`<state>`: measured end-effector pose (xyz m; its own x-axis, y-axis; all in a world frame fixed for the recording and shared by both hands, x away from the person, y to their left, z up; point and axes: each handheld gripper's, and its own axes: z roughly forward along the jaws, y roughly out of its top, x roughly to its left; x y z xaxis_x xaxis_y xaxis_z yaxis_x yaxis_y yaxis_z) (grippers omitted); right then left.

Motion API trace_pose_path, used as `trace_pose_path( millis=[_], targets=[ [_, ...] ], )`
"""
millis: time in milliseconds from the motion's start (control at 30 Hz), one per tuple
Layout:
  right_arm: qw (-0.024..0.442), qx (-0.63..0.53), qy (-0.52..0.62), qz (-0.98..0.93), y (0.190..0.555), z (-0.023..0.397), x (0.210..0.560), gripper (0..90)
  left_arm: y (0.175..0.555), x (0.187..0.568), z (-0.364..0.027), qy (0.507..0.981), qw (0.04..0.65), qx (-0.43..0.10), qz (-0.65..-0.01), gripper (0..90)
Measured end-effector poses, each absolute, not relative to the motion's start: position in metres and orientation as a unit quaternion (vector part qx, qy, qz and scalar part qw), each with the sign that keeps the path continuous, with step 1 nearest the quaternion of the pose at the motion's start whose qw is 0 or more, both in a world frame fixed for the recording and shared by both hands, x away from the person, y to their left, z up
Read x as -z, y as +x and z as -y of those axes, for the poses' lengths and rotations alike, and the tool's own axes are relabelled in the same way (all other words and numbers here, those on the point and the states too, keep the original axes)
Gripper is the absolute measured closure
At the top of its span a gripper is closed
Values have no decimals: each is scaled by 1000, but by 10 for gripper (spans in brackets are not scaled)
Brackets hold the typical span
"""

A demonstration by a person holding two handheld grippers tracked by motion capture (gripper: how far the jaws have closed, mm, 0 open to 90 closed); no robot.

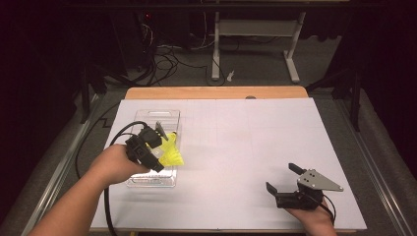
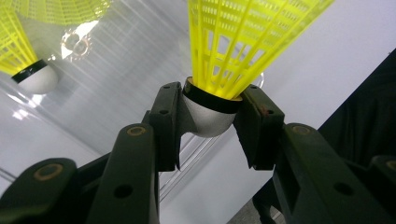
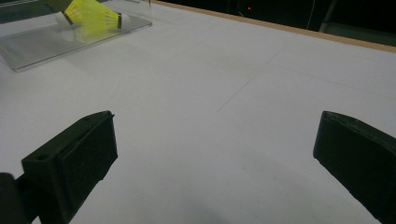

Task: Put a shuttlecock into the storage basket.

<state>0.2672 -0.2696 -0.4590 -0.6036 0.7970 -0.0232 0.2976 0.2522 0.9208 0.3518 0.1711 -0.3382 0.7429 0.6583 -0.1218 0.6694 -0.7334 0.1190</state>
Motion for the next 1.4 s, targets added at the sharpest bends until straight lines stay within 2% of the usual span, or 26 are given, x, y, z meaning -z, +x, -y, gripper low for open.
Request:
trace_pose_path(
  millis=[967, 1400],
  targets=[
    [251, -494, 360, -750, 267, 269, 460, 2, 351, 350, -228, 912, 59, 30, -405, 630],
    [252, -494, 358, -752, 267, 267, 460, 2, 351, 351, -237, 906, 62, 30, -418, 630]
  ],
)
